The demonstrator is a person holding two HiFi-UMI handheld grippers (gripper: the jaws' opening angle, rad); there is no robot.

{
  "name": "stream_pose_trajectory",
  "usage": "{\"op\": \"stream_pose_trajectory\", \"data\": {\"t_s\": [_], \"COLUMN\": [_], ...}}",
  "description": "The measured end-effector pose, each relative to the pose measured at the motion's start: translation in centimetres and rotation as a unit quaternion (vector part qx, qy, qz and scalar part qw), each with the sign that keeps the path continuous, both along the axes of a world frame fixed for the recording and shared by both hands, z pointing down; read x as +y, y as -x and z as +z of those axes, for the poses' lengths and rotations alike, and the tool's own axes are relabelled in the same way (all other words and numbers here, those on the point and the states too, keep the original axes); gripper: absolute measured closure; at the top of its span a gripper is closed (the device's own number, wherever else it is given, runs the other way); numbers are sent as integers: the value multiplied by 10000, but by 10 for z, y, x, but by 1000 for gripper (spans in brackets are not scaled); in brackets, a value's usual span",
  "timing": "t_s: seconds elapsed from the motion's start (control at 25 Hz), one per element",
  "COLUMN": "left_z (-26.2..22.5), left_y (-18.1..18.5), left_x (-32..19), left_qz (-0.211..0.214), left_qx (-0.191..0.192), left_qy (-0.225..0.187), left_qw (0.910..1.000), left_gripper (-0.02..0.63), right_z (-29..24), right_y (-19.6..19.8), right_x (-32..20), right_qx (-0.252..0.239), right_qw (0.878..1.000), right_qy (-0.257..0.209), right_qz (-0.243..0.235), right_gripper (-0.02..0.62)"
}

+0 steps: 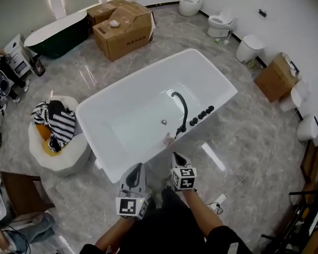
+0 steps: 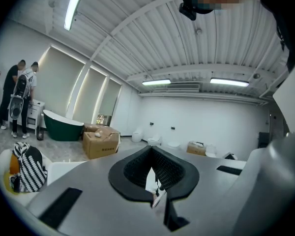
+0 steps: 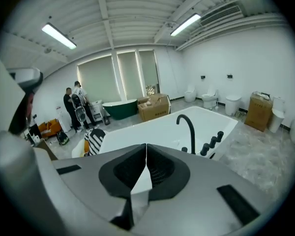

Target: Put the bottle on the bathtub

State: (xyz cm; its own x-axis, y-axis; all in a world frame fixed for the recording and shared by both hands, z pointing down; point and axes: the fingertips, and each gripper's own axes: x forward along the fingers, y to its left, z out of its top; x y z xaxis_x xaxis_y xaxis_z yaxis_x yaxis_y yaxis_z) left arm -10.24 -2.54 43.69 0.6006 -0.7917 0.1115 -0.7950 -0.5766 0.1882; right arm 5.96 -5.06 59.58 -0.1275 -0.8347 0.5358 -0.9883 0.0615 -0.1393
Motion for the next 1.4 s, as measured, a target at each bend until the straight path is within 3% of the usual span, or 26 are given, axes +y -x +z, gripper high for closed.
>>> {"op": "stream_pose_trajectory", "data": {"t_s": [0.2, 0.48, 0.8, 1.4], "left_z": [-19, -33, -22, -17], "left_y": [-16, -30, -47, -77], "left_x": [9, 22, 31, 40], "left_qz": [1, -109, -211, -237], "left_qx": [76, 155, 23, -140], "left_qy": [-163, -222, -184, -159], "left_qw": [9998, 9996, 9996, 9995], "left_gripper": [592, 592, 592, 592], "right_z": [-71, -140, -154, -149], "right_y": [-4, -12, -13, -42], "right_x": [18, 53, 87, 93], "right_qx": [-156, 6, -72, -155], "right_qw": [9975, 9891, 9871, 9870], "right_qy": [-690, -1465, -1555, -1529], "right_qz": [25, -119, -360, -471], "right_gripper": [584, 584, 584, 586]}}
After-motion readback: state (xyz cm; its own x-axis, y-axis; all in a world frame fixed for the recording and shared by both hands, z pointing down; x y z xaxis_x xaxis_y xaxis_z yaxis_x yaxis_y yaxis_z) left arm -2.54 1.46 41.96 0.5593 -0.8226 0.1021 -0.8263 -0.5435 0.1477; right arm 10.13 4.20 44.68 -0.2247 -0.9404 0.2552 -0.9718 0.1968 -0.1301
